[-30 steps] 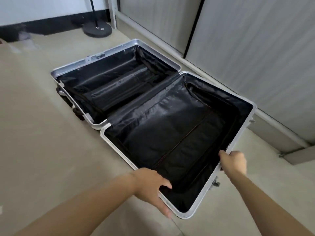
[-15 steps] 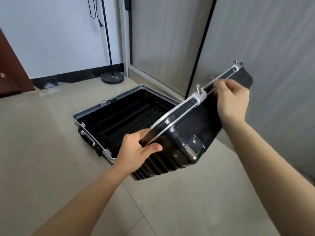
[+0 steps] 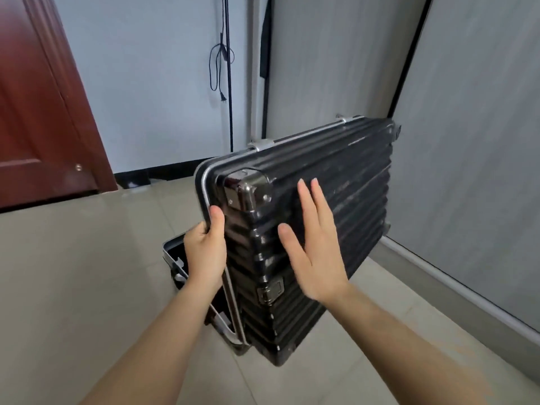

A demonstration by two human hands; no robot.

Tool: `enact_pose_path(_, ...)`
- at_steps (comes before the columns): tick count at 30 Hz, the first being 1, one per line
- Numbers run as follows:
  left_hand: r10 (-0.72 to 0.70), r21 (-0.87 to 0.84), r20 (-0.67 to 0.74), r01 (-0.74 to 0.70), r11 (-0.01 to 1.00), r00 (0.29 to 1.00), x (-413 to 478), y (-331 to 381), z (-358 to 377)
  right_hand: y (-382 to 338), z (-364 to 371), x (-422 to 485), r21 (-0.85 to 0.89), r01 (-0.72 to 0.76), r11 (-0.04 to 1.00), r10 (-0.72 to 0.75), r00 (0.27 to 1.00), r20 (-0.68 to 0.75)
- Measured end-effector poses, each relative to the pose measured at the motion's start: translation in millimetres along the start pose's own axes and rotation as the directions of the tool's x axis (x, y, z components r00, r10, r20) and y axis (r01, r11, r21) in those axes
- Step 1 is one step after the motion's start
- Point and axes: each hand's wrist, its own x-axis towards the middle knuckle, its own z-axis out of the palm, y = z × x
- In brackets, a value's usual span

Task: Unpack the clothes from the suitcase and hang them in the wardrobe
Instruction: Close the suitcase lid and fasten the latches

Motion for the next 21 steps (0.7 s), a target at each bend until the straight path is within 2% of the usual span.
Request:
enact_pose_path(3, -0.195, -0.108, -0.089, 0.185, 0.977, 0.977, 4.6, -12.8, -10.2, 22.7, 28.2, -51.9, -0.211, 0.055, 0.976, 0.006, 0.96, 0.281)
enact_pose_path(5, -0.368, -0.203, -0.121, 0.34, 0.918, 0.922, 6.2, -33.2, -23.3, 36.8, 44.4, -73.8, -0.34, 0.077, 0.937, 0.059, 0.926, 0.374)
enact_pose_path(8, -0.553, -0.366, 0.005, 0.517, 0.774, 0.833, -3.0, -75.8, -47.2, 48.2, 51.3, -79.4, -0.383, 0.122, 0.915, 0.076, 0.883, 0.463)
enact_pose_path(10, -0.652, -0.45, 0.11, 0.623, 0.64, 0.75, -13.3, -91.3, -64.2, 54.7, 53.5, -78.2, -0.38, 0.163, 0.91, 0.088, 0.822, 0.563)
enact_pose_path(13, -0.754, -0.543, 0.144, 0.688, 0.482, 0.642, -17.1, -113.5, -89.2, 68.1, 56.3, -84.2, -0.398, 0.229, 0.888, 0.117, 0.724, 0.679)
enact_pose_path(15, -0.815, -0.537, 0.085, 0.715, 0.447, 0.574, -19.0, -129.4, -101.0, 76.8, 53.0, -91.3, -0.408, 0.266, 0.874, 0.133, 0.675, 0.726)
enact_pose_path(18, -0.824, -0.414, 0.087, 0.772, 0.482, 0.56, -19.5, -148.2, -103.3, 92.3, 37.5, -95.2, -0.403, 0.265, 0.876, 0.134, 0.67, 0.73)
enact_pose_path(21, -0.824, -0.207, 0.177, 0.838, 0.504, 0.539, -27.4, -148.0, -95.3, 111.9, 17.6, -94.3, -0.416, 0.261, 0.871, 0.137, 0.684, 0.716)
